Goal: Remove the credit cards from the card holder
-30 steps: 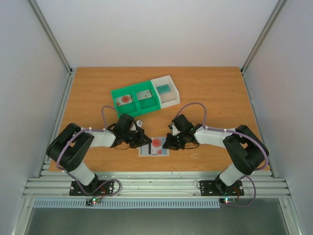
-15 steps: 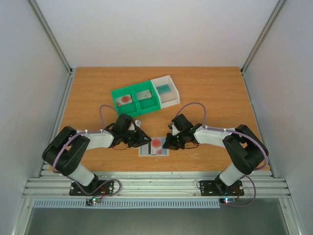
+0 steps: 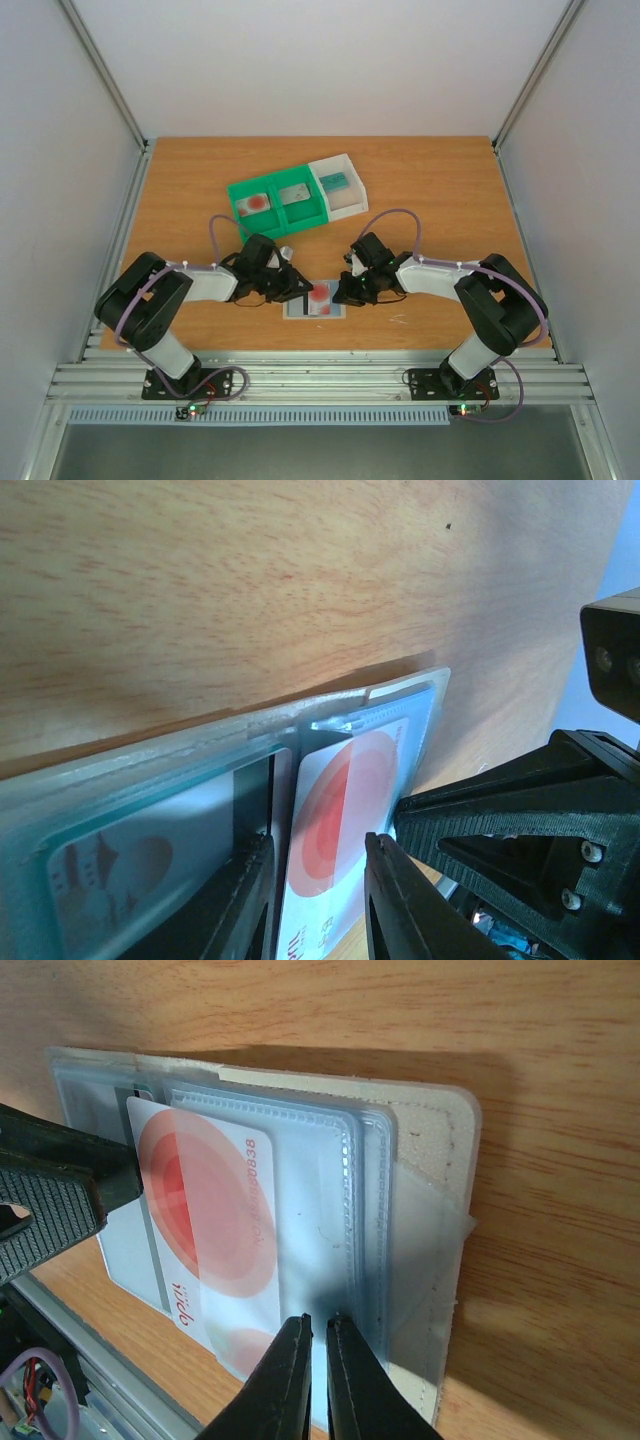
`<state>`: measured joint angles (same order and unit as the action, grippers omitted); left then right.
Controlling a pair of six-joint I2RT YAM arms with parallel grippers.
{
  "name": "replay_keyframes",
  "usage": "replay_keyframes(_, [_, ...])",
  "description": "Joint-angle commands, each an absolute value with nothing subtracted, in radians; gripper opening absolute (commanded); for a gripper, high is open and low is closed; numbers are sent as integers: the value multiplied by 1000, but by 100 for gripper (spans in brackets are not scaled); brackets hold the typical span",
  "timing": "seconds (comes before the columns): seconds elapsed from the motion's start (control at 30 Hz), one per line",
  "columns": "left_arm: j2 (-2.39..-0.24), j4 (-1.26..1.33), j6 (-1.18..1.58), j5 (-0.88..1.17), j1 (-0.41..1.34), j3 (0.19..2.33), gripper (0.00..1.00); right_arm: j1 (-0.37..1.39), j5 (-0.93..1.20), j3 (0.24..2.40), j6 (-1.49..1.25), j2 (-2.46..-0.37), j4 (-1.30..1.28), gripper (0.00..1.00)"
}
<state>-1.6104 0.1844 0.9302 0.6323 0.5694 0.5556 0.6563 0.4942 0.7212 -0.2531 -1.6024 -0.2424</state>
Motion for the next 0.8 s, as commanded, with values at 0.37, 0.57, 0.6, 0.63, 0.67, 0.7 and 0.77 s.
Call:
replay_keyframes(0.37, [-1633,224,955,632,588,575,24,664,464,718,-256,-1642,-272,5])
replay_keyframes(0.57, [-1619,226,974,632,588,572,25,665,449,734,-254,-1579,-295,6])
replay_keyframes(0.6, [-1613,211,964,623,589,575,25,665,451,742,-255,-1555,-301,8])
replay_keyframes(0.63, [-1609,196,958,613,588,576,26,665,452,754,-254,-1528,-311,9])
replay_keyframes(0.67, [-1605,183,951,605,589,578,27,665,455,768,-253,-1514,-322,10])
replay_keyframes(0.7, [-1602,172,946,600,589,580,28,666,462,783,-257,-1502,-332,11])
replay_keyframes(0.77, [-1598,165,942,595,589,579,29,667,476,799,-263,-1489,-332,13])
